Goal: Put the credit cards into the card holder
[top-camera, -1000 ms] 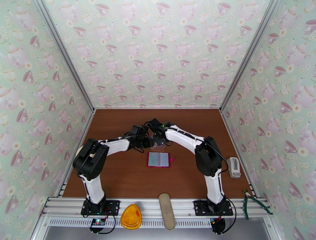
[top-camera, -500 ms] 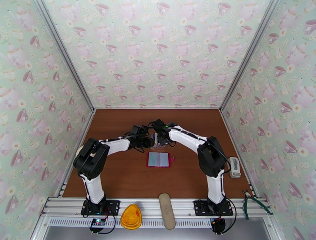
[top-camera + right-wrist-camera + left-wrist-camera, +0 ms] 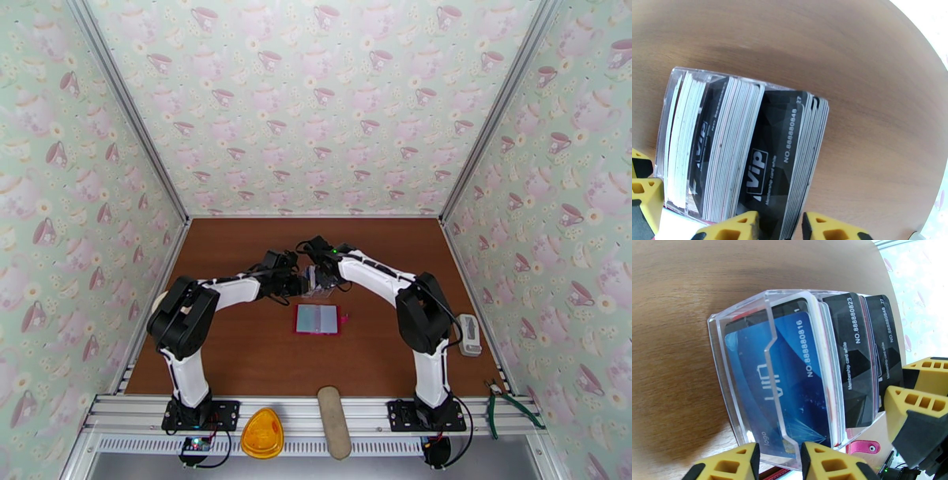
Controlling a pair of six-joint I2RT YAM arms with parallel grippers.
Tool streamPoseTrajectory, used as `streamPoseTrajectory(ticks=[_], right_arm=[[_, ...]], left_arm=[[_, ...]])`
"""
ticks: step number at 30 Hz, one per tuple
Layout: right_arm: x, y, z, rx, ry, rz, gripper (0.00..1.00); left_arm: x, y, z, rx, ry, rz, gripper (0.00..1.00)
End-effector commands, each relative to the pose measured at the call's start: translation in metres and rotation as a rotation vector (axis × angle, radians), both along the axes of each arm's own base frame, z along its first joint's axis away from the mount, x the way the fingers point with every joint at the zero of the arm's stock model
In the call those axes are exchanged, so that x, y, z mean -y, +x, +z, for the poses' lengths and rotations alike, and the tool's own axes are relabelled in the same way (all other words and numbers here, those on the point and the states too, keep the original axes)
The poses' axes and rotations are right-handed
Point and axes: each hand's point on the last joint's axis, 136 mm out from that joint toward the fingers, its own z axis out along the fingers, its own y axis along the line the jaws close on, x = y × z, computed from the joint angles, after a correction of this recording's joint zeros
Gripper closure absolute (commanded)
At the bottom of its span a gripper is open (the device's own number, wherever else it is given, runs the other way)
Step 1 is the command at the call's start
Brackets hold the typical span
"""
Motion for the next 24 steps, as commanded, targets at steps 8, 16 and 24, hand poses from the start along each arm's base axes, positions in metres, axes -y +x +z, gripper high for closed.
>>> streamPoseTrajectory(ticks=[8,16,24], right_arm=[[0.011,0.003,0.019,0.016,-0.025,-0.014,0.75],[-0.001,-0.001,0.018,0.003,-0.008,0.012,0.87],[-0.02,-0.008,0.019,-0.008,0.022,0.045,0.89]], left_arm=[[-0.008,-0.007,-0.021,-0.062,0.044,0.002,0.65],[-0.007,-0.007,-0.021,-0.063,0.042,0.001,0.65],[-0.007,-0.007,-0.02,-0.062,0.042,0.001,0.65]])
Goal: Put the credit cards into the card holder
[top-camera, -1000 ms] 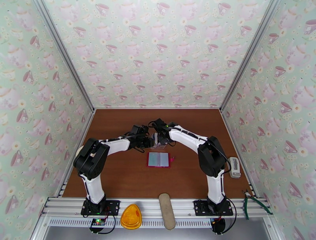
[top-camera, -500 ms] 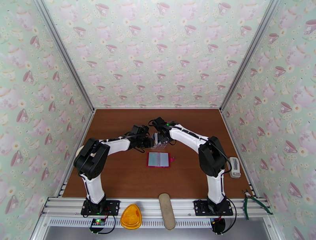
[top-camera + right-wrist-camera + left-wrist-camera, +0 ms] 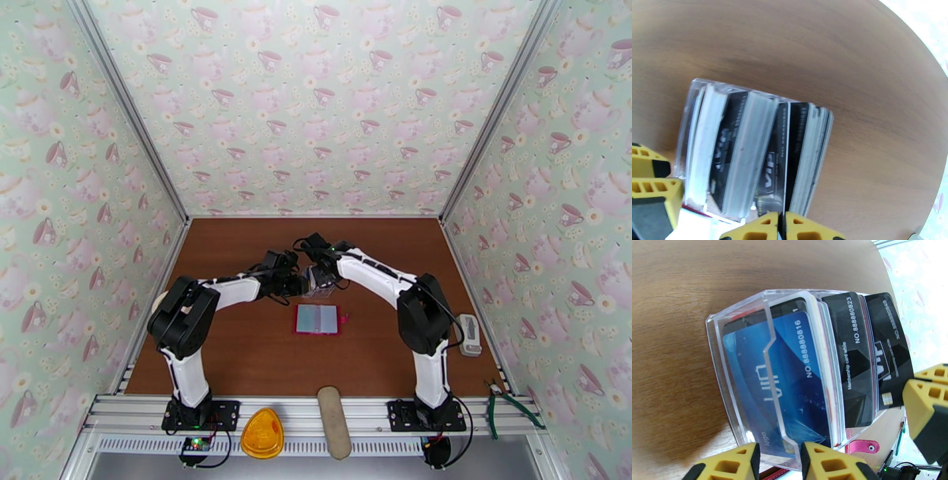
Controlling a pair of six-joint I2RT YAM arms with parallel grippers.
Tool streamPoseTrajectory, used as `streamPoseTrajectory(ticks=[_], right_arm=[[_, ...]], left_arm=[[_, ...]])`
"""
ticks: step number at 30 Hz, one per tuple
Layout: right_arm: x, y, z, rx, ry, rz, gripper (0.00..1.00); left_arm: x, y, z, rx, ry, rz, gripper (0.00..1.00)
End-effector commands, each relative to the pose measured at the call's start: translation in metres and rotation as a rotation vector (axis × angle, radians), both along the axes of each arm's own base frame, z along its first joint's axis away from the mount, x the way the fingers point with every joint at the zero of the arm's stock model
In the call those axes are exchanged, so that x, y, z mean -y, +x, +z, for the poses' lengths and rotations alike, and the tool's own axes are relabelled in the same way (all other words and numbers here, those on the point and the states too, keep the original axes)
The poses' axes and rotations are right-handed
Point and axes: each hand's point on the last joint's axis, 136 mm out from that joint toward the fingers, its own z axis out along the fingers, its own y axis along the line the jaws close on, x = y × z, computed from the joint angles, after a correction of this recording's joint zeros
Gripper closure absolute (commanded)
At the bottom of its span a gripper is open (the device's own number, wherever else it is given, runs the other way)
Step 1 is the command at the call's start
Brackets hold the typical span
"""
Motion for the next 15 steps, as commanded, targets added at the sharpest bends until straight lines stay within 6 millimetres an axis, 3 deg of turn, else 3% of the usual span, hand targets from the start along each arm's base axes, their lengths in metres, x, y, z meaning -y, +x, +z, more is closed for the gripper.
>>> streamPoseTrajectory(ticks=[1,15], right_arm=[[-0.005,-0.004,0.003,-0.019,-0.001,0.013,0.89],[-0.012,-0.005,-0.023,-0.092,0.063,0.003,0.85]], left_arm=[[-0.008,-0.006,-0.02,-0.058,0.046,0.006,0.65],[-0.009,-0.007,-0.019,-0.055,0.046,0.005,0.65]])
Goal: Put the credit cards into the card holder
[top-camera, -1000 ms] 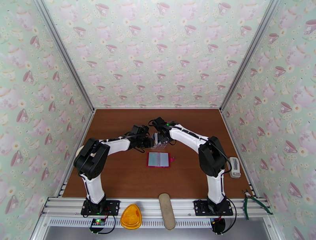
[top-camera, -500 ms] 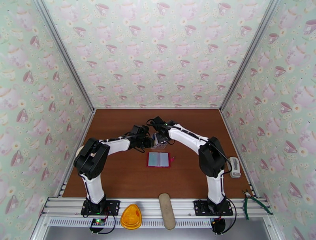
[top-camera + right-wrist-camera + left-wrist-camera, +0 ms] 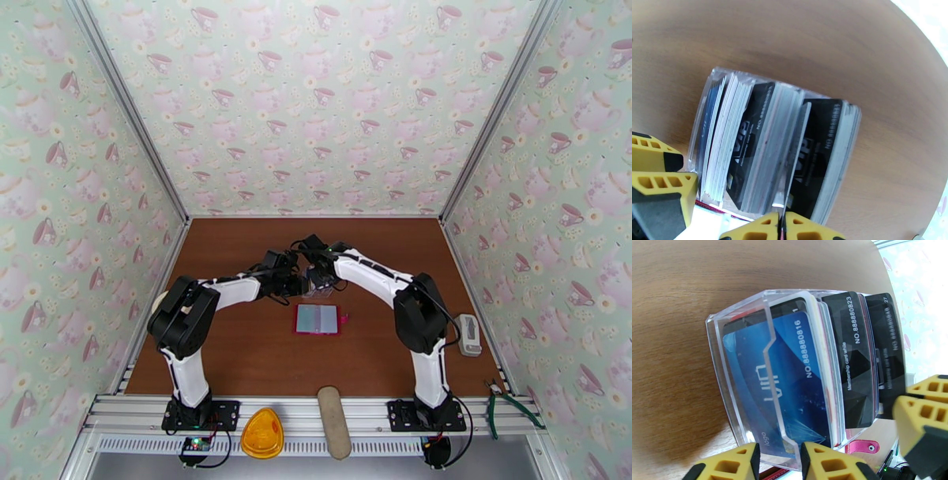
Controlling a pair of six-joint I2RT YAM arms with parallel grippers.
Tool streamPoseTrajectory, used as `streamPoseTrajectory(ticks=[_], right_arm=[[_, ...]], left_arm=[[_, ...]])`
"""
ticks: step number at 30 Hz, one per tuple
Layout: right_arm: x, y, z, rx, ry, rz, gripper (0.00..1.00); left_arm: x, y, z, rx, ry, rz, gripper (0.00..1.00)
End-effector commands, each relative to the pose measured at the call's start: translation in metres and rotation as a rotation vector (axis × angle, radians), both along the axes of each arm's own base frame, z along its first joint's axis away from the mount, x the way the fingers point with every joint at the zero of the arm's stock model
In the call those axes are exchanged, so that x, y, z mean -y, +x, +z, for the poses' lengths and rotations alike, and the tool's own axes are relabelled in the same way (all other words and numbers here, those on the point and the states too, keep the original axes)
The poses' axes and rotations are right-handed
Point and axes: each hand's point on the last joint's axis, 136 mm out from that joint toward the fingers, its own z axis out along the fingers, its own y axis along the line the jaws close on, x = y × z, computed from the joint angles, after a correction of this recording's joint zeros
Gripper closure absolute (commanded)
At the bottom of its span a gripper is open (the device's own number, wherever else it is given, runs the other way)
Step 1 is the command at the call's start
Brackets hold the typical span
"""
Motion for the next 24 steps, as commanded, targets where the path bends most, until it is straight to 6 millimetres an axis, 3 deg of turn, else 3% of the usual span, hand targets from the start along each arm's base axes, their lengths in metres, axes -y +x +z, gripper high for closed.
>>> streamPoseTrajectory(ticks=[1,10,24], right_arm=[[-0.003,0.0,-0.009,-0.039,0.045,-0.017,0.85],[-0.003,0.01,-0.006,-0.045,0.105,-0.036,0.76],[-0.01,0.031,-0.003,-0.04,0.129,-0.05,0.79]], left_arm=[[-0.009,-0.006,-0.018,-0.054,0.045,0.006,0.65],[-0.009,-0.007,-0.02,-0.059,0.046,0.004,0.65],[-0.009,-0.007,-0.021,-0.061,0.046,0.004,0.65]])
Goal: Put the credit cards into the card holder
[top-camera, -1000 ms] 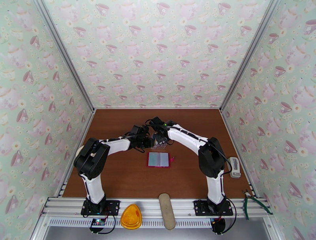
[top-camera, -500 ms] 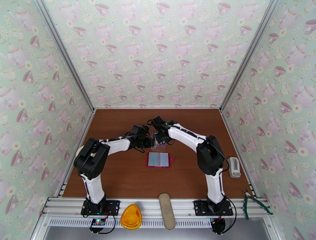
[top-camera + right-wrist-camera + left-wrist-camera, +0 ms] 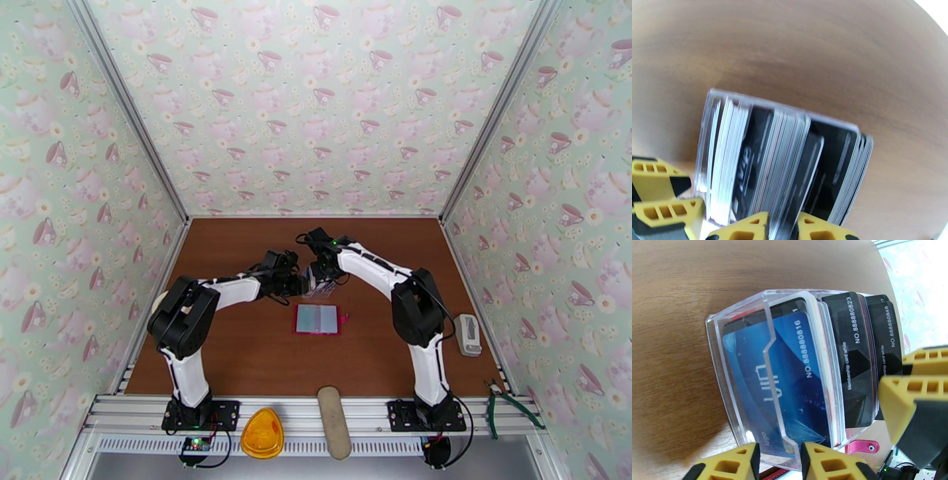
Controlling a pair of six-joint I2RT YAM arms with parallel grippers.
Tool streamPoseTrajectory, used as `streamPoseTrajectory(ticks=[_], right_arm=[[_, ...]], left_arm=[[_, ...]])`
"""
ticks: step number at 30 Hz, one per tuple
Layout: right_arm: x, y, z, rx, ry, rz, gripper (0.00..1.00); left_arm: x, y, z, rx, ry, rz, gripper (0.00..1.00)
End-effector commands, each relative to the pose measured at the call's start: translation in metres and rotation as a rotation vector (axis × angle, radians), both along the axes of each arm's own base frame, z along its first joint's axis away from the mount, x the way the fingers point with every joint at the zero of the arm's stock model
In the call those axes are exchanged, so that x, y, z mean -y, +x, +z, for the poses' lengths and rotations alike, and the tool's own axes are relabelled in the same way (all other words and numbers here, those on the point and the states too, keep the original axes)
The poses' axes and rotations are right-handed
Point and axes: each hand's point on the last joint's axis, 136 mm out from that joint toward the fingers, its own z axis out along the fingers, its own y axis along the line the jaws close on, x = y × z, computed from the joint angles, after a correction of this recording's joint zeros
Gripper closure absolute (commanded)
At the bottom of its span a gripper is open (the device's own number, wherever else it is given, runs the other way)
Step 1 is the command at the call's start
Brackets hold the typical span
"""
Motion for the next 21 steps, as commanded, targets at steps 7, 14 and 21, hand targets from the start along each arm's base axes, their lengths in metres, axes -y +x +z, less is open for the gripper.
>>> streamPoseTrajectory(ticks=[7,14,21], right_arm=[[-0.005,0.012,-0.001,-0.007,0.025,-0.02,0.9],[-0.002,0.009,0.023,0.034,0.078,-0.067,1.0],[0.01,0.003,0.059,0.124,0.145,-0.159,1.0]], left_arm=[[-0.009,-0.006,-0.022,-0.062,0.047,0.004,0.66],[-0.008,-0.006,-0.022,-0.062,0.047,0.002,0.66],[-0.008,-0.006,-0.021,-0.059,0.046,0.002,0.66]])
